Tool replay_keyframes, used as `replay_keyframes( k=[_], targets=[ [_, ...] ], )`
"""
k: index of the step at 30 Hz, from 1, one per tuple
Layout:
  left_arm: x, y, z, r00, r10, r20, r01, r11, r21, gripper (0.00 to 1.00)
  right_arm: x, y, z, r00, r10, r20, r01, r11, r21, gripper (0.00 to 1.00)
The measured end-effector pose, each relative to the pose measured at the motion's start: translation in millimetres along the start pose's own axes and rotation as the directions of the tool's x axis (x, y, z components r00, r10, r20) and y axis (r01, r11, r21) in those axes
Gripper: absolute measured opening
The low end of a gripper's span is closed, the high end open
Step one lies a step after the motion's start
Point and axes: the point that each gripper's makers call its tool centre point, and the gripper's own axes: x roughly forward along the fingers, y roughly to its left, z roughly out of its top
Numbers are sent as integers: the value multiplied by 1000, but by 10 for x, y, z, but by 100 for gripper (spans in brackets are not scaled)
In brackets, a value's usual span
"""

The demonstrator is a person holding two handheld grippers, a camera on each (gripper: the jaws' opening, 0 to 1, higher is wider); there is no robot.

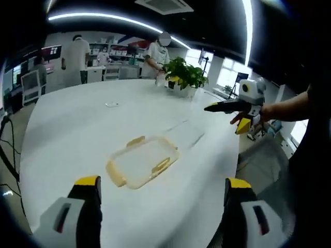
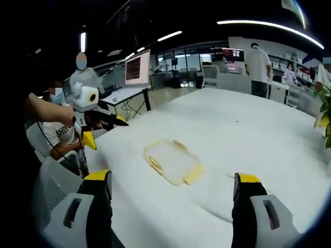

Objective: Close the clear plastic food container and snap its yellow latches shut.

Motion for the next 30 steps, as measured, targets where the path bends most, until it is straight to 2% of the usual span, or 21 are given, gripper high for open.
replay_keyframes(
  k=[5, 16, 24, 30],
  targets=[
    [40, 38, 6, 999, -39, -6, 39, 999, -21, 97, 62, -24, 39, 1000, -7, 1, 7, 1000, -3, 96],
    [136, 204, -13, 997, -65, -49, 66, 998, 6, 95, 288, -31, 97, 1000, 10, -10, -10, 1000, 0, 96],
    [207, 304, 18, 996, -71, -52, 72, 997, 14, 95, 366, -53, 162, 1000, 25, -13, -26, 1000, -6, 96],
    [272, 364, -52, 991, -97, -91, 101, 994, 43, 95, 439, -86, 160, 999, 32, -36, -33, 999, -10, 94]
  ],
)
